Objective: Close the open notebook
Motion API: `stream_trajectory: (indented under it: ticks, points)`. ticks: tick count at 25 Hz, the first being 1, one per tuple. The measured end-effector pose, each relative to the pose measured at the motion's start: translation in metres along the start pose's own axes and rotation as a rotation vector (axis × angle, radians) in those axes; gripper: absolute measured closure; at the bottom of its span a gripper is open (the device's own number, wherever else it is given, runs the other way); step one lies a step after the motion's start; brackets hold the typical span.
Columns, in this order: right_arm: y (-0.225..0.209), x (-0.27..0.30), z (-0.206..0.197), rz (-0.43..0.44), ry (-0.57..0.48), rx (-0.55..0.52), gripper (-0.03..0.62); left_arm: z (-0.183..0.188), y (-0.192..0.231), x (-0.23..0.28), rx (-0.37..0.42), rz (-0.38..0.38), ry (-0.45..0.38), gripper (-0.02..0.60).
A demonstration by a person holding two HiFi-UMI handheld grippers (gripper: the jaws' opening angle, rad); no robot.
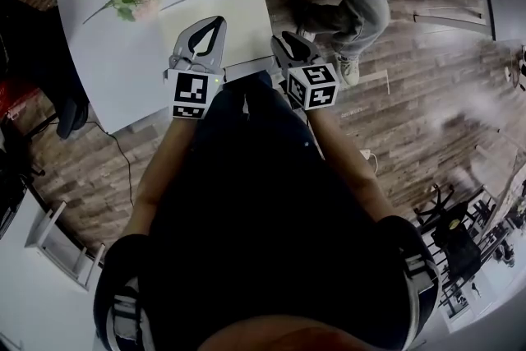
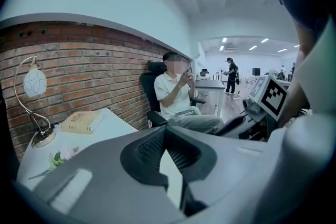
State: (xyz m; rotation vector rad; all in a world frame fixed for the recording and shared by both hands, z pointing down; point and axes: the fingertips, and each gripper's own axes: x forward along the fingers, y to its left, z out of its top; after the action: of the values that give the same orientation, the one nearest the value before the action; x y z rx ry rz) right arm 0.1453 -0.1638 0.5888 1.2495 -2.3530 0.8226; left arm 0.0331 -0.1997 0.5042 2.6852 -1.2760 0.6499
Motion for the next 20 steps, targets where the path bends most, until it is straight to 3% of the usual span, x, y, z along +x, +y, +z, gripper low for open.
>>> stream_trajectory:
  ticks: [20]
  points:
    - [-0.008, 0.030, -0.061, 0.183, 0.160, 0.375, 0.480, -0.012, 0.007, -0.006, 0.009, 0.015, 0.029, 0.575]
